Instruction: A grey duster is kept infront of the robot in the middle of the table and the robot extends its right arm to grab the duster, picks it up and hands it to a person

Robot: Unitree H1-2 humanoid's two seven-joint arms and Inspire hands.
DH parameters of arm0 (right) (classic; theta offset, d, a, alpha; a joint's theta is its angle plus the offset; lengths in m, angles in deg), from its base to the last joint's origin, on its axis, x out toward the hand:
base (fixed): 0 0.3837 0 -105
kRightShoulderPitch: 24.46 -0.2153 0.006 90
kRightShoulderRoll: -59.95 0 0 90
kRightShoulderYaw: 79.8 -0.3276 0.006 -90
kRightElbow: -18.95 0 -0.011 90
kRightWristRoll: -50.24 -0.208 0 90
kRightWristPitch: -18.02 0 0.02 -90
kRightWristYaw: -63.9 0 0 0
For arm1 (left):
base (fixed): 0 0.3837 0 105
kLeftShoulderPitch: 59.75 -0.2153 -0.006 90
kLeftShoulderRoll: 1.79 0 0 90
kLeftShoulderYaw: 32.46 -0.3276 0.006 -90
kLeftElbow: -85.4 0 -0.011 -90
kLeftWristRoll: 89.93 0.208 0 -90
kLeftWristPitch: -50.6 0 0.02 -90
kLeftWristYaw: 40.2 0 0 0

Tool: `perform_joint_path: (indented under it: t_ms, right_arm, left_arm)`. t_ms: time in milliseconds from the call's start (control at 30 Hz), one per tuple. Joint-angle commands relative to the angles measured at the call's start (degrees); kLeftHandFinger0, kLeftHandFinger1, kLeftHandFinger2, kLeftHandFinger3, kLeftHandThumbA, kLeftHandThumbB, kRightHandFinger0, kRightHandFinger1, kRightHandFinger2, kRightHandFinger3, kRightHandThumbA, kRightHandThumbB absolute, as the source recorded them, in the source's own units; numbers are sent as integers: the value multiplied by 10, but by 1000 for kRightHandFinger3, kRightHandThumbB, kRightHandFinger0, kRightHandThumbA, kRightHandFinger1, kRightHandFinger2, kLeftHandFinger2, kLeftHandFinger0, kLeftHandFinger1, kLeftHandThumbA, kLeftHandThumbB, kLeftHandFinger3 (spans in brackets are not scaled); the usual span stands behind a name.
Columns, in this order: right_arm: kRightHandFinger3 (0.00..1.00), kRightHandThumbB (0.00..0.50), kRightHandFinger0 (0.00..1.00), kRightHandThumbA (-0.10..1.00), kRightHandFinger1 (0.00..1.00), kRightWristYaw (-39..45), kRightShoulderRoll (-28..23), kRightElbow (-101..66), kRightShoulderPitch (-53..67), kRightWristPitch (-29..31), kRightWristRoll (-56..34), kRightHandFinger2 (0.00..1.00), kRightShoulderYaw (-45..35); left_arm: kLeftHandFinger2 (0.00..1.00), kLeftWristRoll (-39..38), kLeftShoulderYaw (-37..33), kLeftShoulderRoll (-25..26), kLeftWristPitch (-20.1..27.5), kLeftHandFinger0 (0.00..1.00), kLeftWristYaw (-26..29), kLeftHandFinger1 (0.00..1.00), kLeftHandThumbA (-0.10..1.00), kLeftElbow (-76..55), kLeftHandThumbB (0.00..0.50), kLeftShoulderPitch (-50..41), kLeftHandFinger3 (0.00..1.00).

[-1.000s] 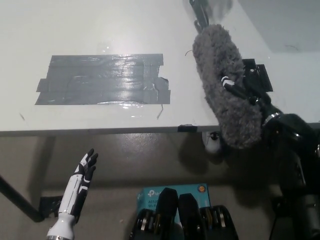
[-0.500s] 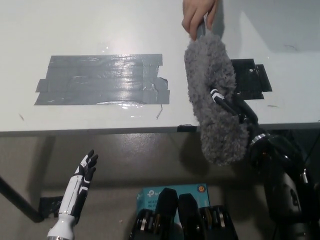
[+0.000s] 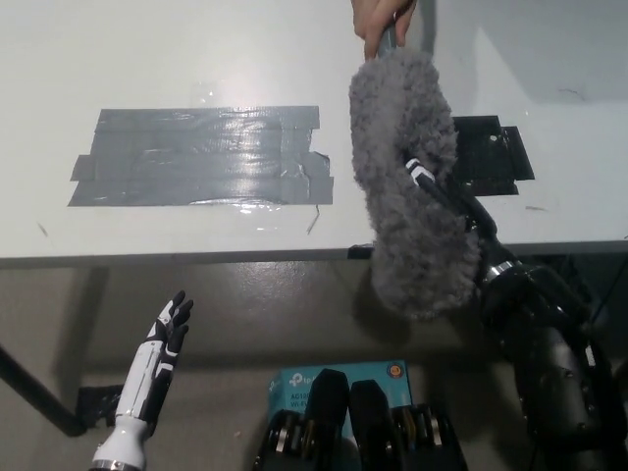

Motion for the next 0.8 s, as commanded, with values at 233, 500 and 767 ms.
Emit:
perform_joint_path:
  t_ms: [233, 500, 767]
  right_arm:
    - [1000, 473, 1000, 850, 1000, 128, -48, -98, 1, -6, -95, 1000, 42]
    - [1000, 484, 1000, 1000, 1000, 136, -68, -151, 39, 30, -13, 1000, 36]
    - [1000, 428, 1000, 1000, 1000, 131, -71, -196, 122, 89, 72, 1000, 32]
  left_arm:
    - [1000, 10, -5, 12, 25, 1000, 2, 1000, 1000, -22, 257, 18, 1000]
    - [1000, 14, -5, 15, 23, 1000, 3, 1000, 1000, -19, 260, 22, 1000]
    - [1000, 4, -2, 16, 31, 1000, 3, 1000, 1000, -10, 254, 26, 1000]
